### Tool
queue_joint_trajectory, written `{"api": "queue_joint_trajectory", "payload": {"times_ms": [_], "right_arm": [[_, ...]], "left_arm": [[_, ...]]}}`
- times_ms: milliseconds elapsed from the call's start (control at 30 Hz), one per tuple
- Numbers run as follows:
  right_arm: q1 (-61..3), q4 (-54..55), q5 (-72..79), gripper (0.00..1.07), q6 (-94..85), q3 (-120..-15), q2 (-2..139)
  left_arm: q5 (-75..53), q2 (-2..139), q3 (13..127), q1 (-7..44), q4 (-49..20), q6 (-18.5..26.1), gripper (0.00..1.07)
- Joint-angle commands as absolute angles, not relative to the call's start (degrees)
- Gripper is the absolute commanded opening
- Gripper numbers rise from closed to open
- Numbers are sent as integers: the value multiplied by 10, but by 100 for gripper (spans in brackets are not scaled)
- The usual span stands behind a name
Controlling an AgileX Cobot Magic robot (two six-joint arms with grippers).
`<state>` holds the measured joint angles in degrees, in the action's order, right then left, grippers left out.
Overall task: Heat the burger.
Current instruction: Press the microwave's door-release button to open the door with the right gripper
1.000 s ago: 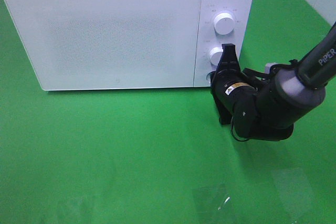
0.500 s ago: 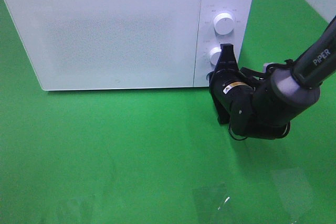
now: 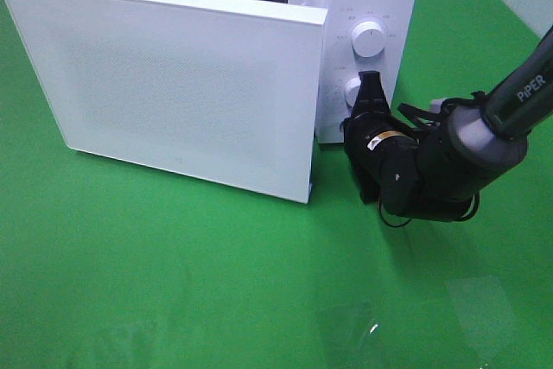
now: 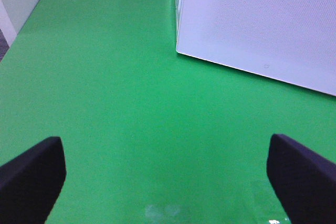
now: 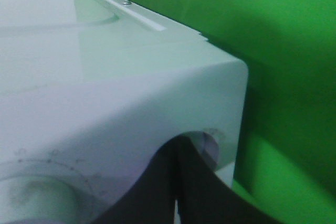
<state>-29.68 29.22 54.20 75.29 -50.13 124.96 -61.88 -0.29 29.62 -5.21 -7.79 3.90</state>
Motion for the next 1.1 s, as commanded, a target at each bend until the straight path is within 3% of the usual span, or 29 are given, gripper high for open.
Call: {"api": "queue_joint_trajectory", "payload": {"times_ms": [33,700,867,1100], "right_arm": [[-274,273,784,0,739,-545,1235],[-274,277,711,0,735,-545,1233],[-274,277,602,0,727,-539,1215],[-275,273,588,0,717,-513,1204]], "left_arm": [[-611,-12,296,-54,-81,39,98],[-611,-12,296,-54,-81,39,98],[-611,-12,296,-54,-81,39,98],[-611,-12,296,-54,-81,39,98]]}}
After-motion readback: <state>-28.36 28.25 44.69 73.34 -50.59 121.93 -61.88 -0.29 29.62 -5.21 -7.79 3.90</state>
